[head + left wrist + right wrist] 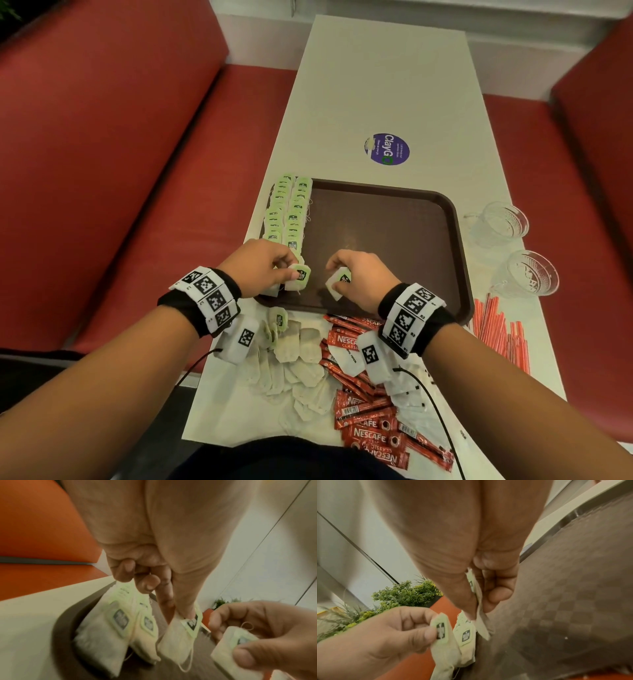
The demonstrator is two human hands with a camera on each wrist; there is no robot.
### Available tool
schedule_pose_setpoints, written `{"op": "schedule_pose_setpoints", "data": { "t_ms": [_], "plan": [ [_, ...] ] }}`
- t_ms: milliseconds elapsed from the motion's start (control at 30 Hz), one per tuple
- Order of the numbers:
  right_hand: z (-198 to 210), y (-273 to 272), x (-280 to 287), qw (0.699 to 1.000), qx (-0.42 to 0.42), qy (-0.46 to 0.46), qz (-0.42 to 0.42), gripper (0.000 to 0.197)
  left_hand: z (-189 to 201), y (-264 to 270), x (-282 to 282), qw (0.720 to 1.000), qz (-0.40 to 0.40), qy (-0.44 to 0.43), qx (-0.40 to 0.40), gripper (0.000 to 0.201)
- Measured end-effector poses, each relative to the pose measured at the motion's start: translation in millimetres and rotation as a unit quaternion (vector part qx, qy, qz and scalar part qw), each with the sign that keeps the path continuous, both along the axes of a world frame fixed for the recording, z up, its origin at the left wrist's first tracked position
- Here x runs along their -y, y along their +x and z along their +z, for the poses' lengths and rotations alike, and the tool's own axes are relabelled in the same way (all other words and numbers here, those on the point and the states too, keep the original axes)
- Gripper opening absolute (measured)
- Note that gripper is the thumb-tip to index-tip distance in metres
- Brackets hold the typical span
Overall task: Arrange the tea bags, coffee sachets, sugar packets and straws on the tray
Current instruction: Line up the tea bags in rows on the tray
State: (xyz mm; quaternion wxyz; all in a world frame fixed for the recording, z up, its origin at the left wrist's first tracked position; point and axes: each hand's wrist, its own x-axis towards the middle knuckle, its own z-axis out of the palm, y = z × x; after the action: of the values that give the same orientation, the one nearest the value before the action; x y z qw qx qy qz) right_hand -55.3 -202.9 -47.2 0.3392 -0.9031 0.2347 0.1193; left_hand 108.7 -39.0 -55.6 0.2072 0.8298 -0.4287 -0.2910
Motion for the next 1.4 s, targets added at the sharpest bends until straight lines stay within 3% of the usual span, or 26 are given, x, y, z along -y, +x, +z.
{"op": "schedule_pose_setpoints", "data": {
  "t_ms": [133,333,600,700,800,1033,1167,1400],
  "plan": [
    [-0.3,4.3,1.0,1.000,-0.010,0.012,-0.016,0.030,-19.5,6.0,2.7,0.999,0.014,0.049,0.013,0.010],
    [-4.6,9.3,1.8,0.998,-0.051,0.000,-0.022,0.031,-22.4,10.4,8.8,0.993,0.064,0.029,0.092,0.020],
    [-9.1,6.3,1.6,1.000,-0.024,-0.015,0.006,0.020,-20.0,-6.1,44.1,0.960,-0.009,0.153,0.232,0.050],
    [-7.3,5.3,-0.9,1.000,-0.017,0.016,-0.015,0.018,-24.5,-4.4,50.1,0.954,-0.017,0.175,0.245,0.049],
    [-6.3,2.9,-1.6,0.998,-0.005,0.045,-0.033,0.018,-24.4,0.5,49.8,0.955,-0.023,0.178,0.236,0.047],
    [-6.1,2.6,2.4,1.000,0.000,0.001,-0.015,0.025,-17.6,3.9,33.3,0.967,-0.079,0.172,0.172,0.052],
    [-6.5,4.6,0.4,1.000,0.011,0.003,-0.013,0.027,-21.4,3.9,25.4,0.966,-0.099,0.175,0.163,0.039],
    [-5.7,10.2,-5.9,0.997,0.068,0.017,-0.011,0.032,0.8,1.2,21.0,0.994,-0.113,0.012,0.003,0.031]
  ]
}}
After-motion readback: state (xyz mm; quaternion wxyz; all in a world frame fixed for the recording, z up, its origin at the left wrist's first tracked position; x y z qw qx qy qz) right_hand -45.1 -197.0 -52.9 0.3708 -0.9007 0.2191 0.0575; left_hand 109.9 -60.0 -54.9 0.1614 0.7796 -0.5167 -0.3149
